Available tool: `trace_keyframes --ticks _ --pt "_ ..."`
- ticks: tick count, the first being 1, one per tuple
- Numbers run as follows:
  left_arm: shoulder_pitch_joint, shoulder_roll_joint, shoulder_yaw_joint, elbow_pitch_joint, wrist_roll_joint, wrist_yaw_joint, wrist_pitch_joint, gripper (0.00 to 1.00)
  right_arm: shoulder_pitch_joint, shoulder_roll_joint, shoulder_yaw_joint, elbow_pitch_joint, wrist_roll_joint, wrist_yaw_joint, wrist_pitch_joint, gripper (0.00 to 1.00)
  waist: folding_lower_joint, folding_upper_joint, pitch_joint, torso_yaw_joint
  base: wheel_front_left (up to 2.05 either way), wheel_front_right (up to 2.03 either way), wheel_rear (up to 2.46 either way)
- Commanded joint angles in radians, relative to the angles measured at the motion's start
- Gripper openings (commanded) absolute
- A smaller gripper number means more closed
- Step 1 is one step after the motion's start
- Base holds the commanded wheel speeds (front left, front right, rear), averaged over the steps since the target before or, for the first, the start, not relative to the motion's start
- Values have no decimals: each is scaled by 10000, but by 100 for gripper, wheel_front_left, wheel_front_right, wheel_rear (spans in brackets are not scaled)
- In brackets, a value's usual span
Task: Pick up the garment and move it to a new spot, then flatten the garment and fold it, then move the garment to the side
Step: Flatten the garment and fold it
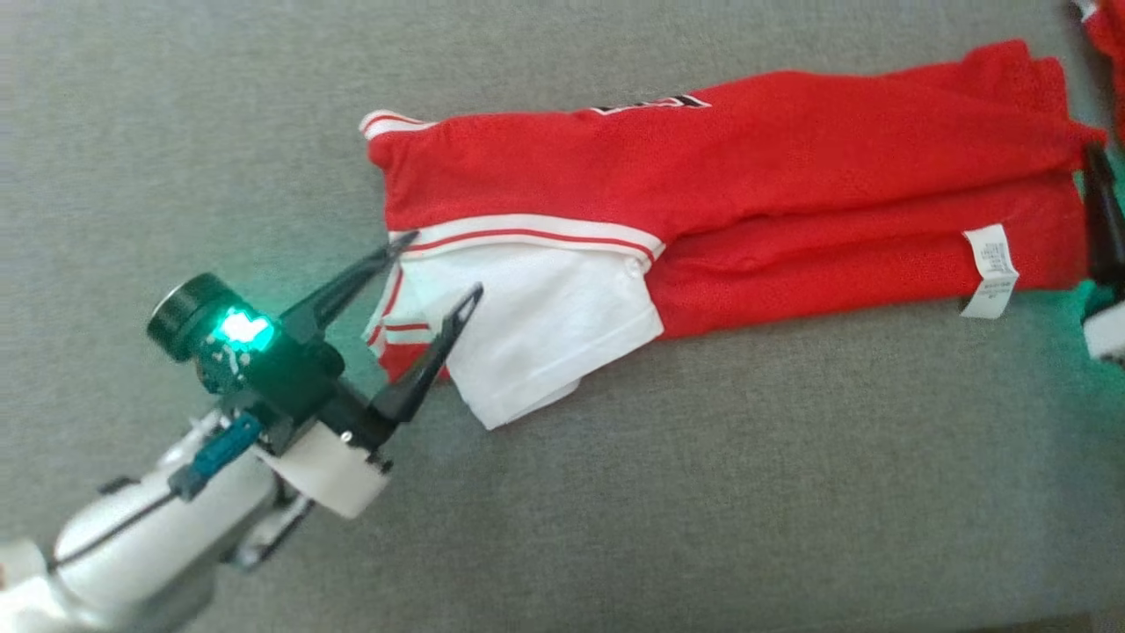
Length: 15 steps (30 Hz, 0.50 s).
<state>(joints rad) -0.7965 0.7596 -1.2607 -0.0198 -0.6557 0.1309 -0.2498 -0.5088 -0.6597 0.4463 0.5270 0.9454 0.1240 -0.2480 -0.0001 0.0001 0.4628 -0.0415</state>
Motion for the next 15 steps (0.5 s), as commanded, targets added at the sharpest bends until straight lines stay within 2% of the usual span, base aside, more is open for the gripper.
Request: trace_keyframes --ticks 1,4,8,9,10,12,15 --pt "517 -142 1273 -443 -33 758 -108 100 868 17 -736 -410 -434 67 -126 100 1 -1 -248 204 0 0 0" --pt "1724 -964 2893 -1059 291 1664 -115 100 1760 607 -2049 -973 -1114 67 -132 100 1 -1 -441 434 0 0 0" --pt "3426 -2366 4924 -1608 1157 2195 -117 100 2688 1277 -3217 -1518 -1848 67 -135 100 1 -1 -600 818 0 0 0" --pt "3813 -2766 5348 -1716 1395 2189 -117 100 2798 1373 -3410 -1556 -1972 67 -135 100 1 -1 -622 925 0 0 0" --pt "3813 -2766 5348 -1716 1395 2189 -117 100 2798 1373 -3410 -1556 -1972 67 -135 100 1 -1 -622 925 0 0 0" --pt "4503 -3508 6036 -1813 1884 2047 -118 100 2838 1527 -3810 -1529 -2113 67 -95 100 1 -1 -656 1116 0 0 0" --pt "5320 -4522 6755 -1802 2441 1494 -118 100 2627 1688 -4404 -1250 -2374 67 238 100 1 -1 -676 1394 0 0 0"
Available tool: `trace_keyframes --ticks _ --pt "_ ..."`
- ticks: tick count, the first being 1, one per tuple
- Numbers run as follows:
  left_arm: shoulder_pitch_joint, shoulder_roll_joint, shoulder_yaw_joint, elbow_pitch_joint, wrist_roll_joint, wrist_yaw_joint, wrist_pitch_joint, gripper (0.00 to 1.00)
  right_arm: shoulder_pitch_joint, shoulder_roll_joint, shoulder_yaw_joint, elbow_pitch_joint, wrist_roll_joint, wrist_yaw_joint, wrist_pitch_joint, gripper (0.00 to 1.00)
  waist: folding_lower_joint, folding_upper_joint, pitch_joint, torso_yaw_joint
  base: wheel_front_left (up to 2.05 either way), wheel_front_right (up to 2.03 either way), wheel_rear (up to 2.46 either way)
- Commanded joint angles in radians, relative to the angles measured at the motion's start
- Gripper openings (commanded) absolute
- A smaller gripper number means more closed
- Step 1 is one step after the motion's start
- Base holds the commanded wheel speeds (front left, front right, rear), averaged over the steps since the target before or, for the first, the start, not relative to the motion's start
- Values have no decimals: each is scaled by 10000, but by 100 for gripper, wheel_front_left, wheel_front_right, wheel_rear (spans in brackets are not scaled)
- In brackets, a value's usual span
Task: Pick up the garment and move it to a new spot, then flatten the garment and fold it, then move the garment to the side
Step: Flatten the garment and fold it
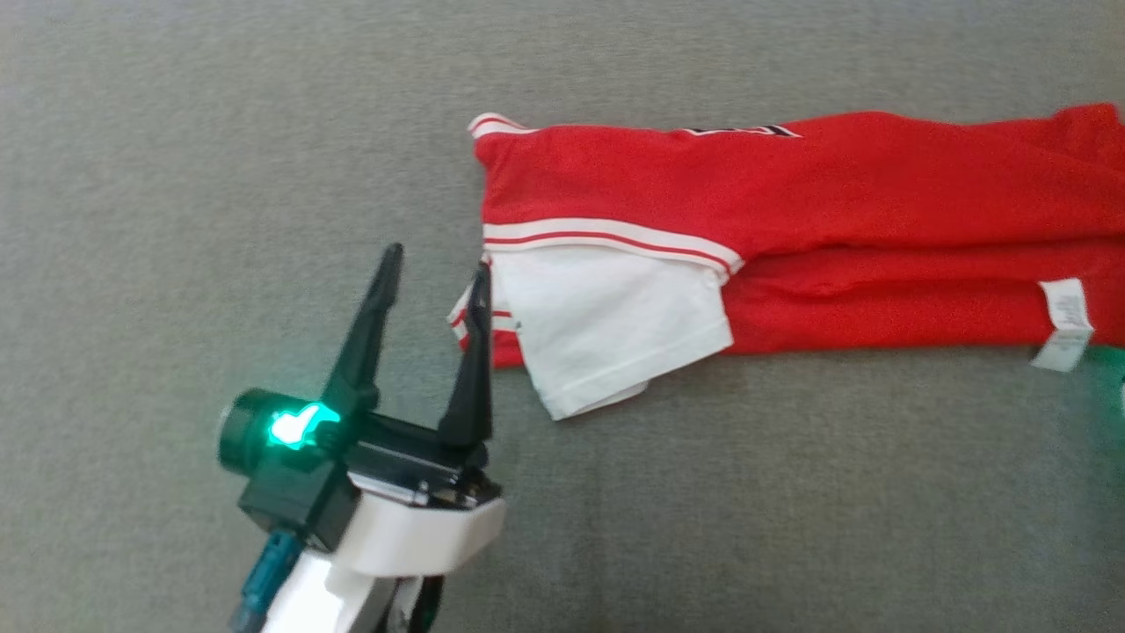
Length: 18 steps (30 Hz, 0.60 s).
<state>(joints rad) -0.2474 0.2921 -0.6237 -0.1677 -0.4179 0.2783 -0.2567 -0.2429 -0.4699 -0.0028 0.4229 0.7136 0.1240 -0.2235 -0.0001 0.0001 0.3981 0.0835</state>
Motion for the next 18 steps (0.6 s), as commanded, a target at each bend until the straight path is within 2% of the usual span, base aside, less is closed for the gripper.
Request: trace_keyframes --ticks 1,5,9,10,11,18 --pt "20 -137 575 -298 237 -218 -50 100 -156 -167 -125 -76 -142 67 118 100 1 -1 -25 230 0 0 0" --pt "509 -1016 1225 -54 840 -1180 -50 100 -599 13 -796 712 -573 67 839 100 1 -1 8 531 0 0 0" --pt "718 -1618 1933 136 1321 -1929 -50 100 -648 231 -818 1271 -960 67 1790 100 1 -1 13 734 0 0 0" --pt "817 -1810 2299 186 1497 -2219 -50 100 -565 342 -828 1368 -1045 67 2157 15 1 -1 -5 746 0 0 0" --pt "866 -1890 2455 213 1570 -2361 -50 100 -520 392 -848 1338 -1108 67 2226 0 1 -1 -13 738 0 0 0" --pt "1093 -2279 3228 292 1929 -3121 -51 100 -243 447 -780 541 -1063 67 2225 0 1 -1 -170 465 0 0 0"
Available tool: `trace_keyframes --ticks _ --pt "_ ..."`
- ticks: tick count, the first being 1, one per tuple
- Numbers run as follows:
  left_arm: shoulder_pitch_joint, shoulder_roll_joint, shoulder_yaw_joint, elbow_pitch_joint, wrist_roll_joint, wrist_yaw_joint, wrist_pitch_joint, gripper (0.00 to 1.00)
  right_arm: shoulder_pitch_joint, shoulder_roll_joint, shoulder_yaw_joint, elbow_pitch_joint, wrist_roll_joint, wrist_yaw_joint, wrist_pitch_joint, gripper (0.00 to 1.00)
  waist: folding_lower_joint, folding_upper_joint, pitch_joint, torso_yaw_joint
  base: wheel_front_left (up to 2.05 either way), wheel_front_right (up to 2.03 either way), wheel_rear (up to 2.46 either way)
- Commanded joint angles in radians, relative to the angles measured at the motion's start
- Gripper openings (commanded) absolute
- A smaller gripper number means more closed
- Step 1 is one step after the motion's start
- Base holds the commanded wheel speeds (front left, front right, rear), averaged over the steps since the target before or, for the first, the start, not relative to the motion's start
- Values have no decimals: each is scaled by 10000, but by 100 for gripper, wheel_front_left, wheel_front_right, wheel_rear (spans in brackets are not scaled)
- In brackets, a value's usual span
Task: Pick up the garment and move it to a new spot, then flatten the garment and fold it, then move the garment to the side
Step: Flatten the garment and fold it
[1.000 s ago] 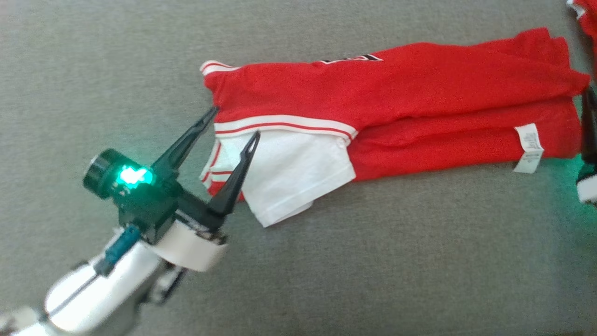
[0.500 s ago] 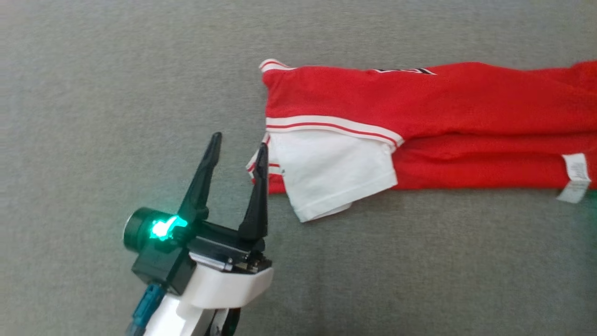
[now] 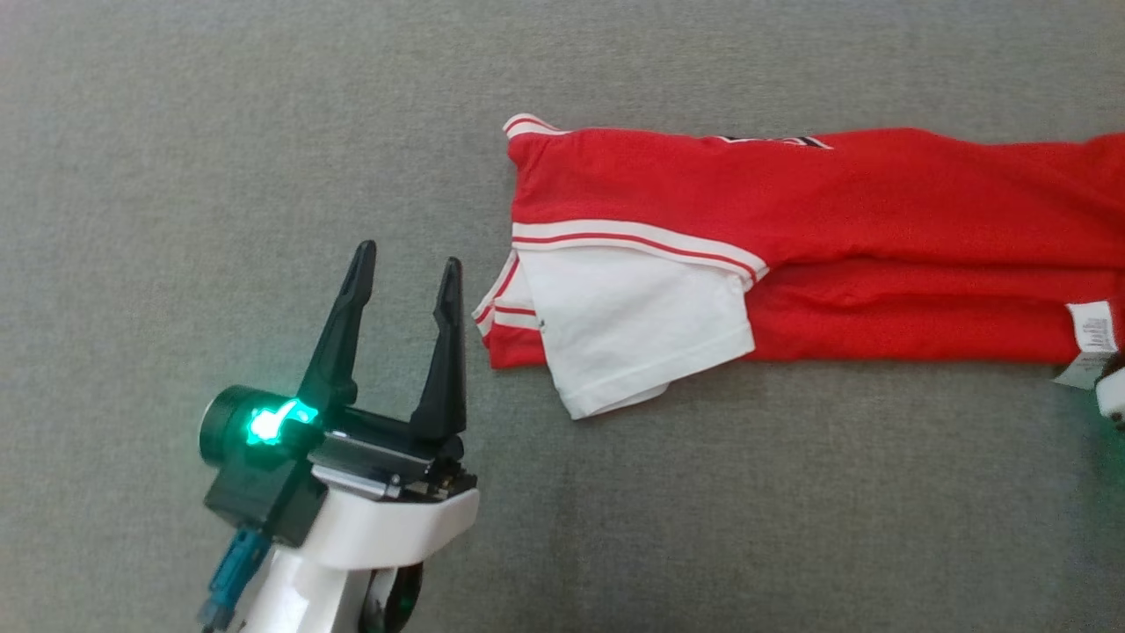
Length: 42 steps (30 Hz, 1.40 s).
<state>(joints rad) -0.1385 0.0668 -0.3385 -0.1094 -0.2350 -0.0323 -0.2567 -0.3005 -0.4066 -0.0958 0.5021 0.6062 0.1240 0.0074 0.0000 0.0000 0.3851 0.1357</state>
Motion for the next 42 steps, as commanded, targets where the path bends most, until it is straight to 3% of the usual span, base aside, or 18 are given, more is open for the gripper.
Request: trace_keyframes --ticks 1,8,12,18,23,27,34,35,36,39,42 --pt "16 -57 447 -286 125 -91 -51 100 357 -294 66 -403 4 67 -118 0 0 0 -62 -108 0 0 0" --pt "76 -146 815 -248 311 -389 -51 100 384 -1506 -1062 -1950 124 67 506 0 0 0 -86 -507 0 0 0" --pt "39 -158 1031 -226 367 -487 -51 100 214 -1713 -1245 -3616 384 67 1476 0 0 0 -28 -697 0 0 0" --pt "-100 -163 1057 -165 216 -529 -51 100 -191 -752 -426 -6515 877 67 2875 0 0 0 -4 -792 0 0 0" --pt "-191 -164 928 -92 130 -528 -51 100 -555 199 660 -7553 635 67 3525 0 0 0 13 -704 0 0 0" --pt "-275 -164 793 22 17 -537 -51 100 -844 1185 2139 -7652 235 67 3892 0 0 0 17 -481 0 0 0" --pt "-410 -165 552 140 -229 -474 -51 100 -1009 2213 4470 -6332 -123 67 3888 0 0 0 66 113 0 0 0" --pt "-407 -165 550 145 -275 -450 -51 100 -988 2359 4678 -6074 -180 67 3764 18 0 0 65 179 0 0 0" --pt "-404 -165 552 151 -309 -426 -51 100 -994 2490 4844 -5833 -294 67 3571 100 0 0 62 234 0 0 0" --pt "-384 -165 511 218 -401 -394 -51 100 -971 2957 5197 -5353 -197 67 2816 100 0 0 -31 363 0 0 0" --pt "-299 -165 527 247 -486 -340 -51 100 -938 2991 5190 -5389 9 67 2055 100 0 0 -275 361 0 0 0"
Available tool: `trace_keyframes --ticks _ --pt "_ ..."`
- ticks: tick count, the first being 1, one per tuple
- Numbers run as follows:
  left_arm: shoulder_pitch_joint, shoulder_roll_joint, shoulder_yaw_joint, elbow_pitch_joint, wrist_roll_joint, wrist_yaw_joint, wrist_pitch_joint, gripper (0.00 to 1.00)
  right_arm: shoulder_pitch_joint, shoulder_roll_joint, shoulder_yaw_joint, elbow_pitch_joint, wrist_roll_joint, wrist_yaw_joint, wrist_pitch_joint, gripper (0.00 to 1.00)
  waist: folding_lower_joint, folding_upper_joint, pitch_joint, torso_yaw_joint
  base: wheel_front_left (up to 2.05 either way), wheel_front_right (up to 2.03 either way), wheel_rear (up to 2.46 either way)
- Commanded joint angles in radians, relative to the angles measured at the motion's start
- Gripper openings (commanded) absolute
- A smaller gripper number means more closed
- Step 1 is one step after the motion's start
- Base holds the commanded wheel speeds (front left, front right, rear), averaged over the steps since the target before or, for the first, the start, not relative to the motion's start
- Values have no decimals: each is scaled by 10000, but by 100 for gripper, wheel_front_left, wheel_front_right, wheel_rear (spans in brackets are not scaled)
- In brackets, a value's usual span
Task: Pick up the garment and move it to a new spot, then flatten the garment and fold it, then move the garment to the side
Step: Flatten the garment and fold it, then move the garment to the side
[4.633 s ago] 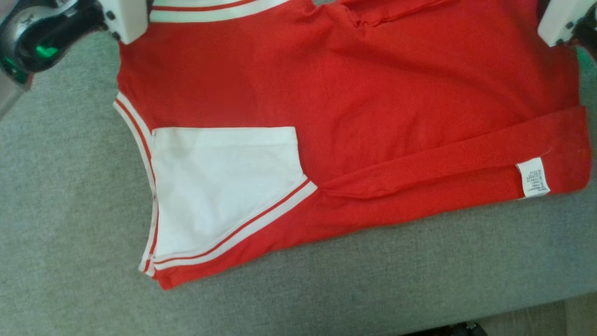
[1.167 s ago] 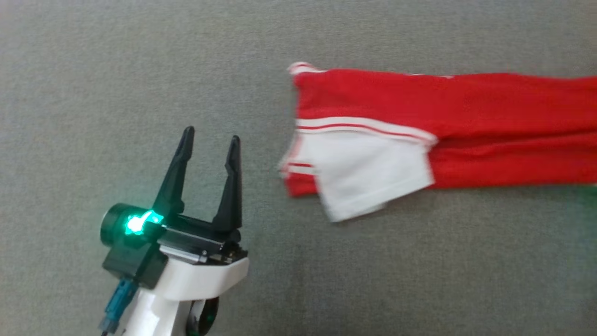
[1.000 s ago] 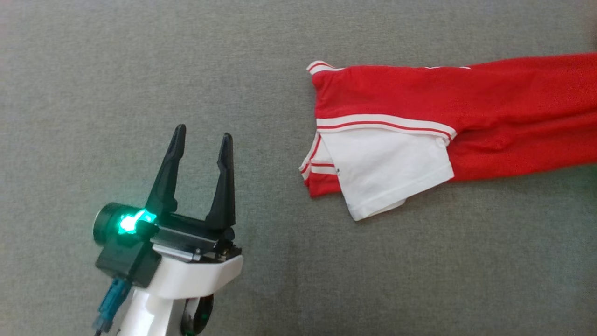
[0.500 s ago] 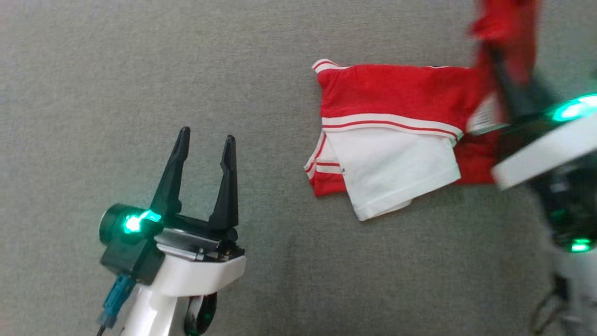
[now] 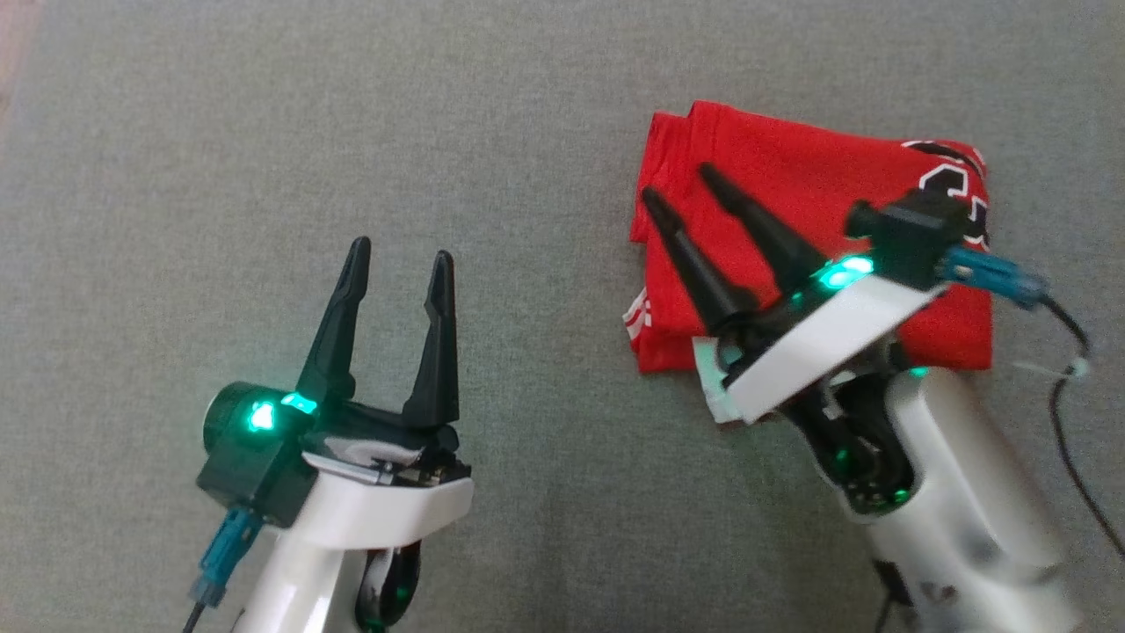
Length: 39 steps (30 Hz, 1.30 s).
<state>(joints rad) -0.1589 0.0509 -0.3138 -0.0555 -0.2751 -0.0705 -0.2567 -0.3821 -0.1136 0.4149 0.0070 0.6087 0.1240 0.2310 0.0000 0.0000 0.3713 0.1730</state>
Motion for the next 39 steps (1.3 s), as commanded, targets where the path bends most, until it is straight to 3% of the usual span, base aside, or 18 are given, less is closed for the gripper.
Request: trace_keyframes --ticks 1,6,12,17,24,39 --pt "-43 -6 315 -280 -96 60 -51 100 -102 -102 27 -536 -65 67 -459 100 0 0 -247 -50 0 0 0" --pt "316 -6 599 -133 -133 162 -51 100 398 -1255 -646 -890 -370 67 -2120 100 0 0 -906 -411 0 0 0" --pt "798 -6 863 242 -312 287 -51 100 1673 -2234 -1399 -218 -684 67 -4303 100 0 0 -1880 -729 0 0 0" --pt "1271 -6 1140 475 -319 594 -51 100 2898 -2114 -1834 750 -1605 67 -4894 100 0 0 -2637 -828 0 0 0" --pt "2166 -7 1383 895 169 671 -51 100 4130 -938 -2727 1146 -3197 67 -4924 100 0 0 -3425 -946 0 0 0" --pt "2563 -7 1502 1413 513 609 -51 100 4570 -468 -2876 1639 -4099 67 -4926 100 0 0 -3856 -950 0 0 0"
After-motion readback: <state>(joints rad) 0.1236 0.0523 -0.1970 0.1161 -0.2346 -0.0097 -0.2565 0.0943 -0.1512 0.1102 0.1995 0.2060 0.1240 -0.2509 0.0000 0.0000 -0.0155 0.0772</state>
